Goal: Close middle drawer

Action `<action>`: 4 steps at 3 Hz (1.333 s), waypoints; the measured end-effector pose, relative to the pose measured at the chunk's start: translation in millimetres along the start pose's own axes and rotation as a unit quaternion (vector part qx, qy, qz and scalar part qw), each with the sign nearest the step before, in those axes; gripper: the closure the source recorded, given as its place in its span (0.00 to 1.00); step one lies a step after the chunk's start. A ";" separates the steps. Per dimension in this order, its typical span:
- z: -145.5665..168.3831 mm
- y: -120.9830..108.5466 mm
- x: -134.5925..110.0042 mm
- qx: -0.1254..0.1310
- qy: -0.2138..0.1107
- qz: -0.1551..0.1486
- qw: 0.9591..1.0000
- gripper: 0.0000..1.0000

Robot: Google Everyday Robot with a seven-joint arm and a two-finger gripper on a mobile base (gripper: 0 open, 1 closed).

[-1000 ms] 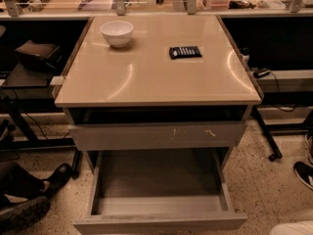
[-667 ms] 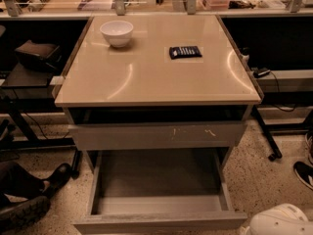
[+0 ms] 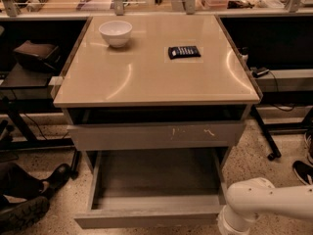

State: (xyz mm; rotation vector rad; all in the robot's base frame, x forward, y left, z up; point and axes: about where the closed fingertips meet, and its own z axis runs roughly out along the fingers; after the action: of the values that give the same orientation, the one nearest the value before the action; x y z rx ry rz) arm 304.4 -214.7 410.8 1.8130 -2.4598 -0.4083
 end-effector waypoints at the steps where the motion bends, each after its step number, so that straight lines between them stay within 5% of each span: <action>1: 1.8 -13.3 -30.7 -0.034 -0.022 -0.051 0.998 0.00; 3: -29.1 -48.4 -82.9 -0.025 -0.073 -0.100 0.992 0.00; 4: -29.0 -48.5 -82.8 -0.025 -0.073 -0.100 0.992 0.00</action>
Offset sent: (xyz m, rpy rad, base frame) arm 0.0790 0.0699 0.0264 0.2119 -0.0221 0.2154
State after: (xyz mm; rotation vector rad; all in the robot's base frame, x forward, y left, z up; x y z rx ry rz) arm 380.8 -154.8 435.9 2.0870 -2.3392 -0.6306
